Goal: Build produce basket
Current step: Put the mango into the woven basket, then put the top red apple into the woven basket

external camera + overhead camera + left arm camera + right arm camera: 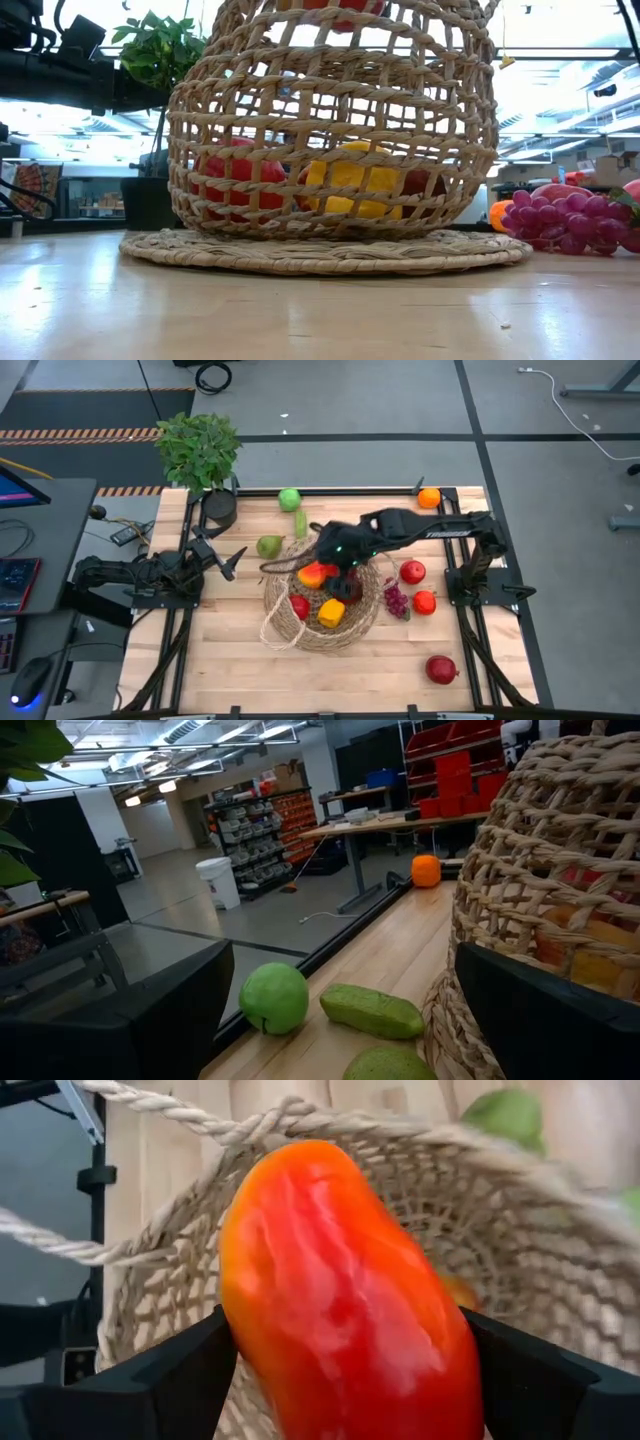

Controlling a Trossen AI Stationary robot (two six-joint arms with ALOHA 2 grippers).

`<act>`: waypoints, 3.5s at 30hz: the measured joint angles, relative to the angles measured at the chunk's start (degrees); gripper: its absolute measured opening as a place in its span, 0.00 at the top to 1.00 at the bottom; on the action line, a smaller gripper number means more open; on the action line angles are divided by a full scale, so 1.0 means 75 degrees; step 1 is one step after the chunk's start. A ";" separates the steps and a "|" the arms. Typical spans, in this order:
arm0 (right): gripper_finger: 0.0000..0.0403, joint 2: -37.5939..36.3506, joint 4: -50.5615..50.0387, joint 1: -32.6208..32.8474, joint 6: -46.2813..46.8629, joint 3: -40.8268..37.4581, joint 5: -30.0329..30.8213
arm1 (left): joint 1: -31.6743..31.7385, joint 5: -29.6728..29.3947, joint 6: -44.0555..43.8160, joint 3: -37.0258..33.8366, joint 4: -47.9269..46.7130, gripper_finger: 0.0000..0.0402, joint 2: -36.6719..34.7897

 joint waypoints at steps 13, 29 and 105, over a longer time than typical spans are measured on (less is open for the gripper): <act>0.13 0.0891 0.0763 0.0425 0.0215 -0.0758 0.1671 | -0.0001 -0.0004 -0.0003 0.0000 0.0006 0.03 0.0026; 0.13 0.0260 0.5620 0.0709 0.0320 -0.4286 0.3629 | 0.0001 -0.0002 0.0000 0.0000 0.0017 0.03 0.0027; 0.02 -0.0818 0.1641 -0.0043 0.1151 -0.0903 -0.0261 | 0.0002 0.0001 0.0000 0.0000 0.0032 0.03 0.0125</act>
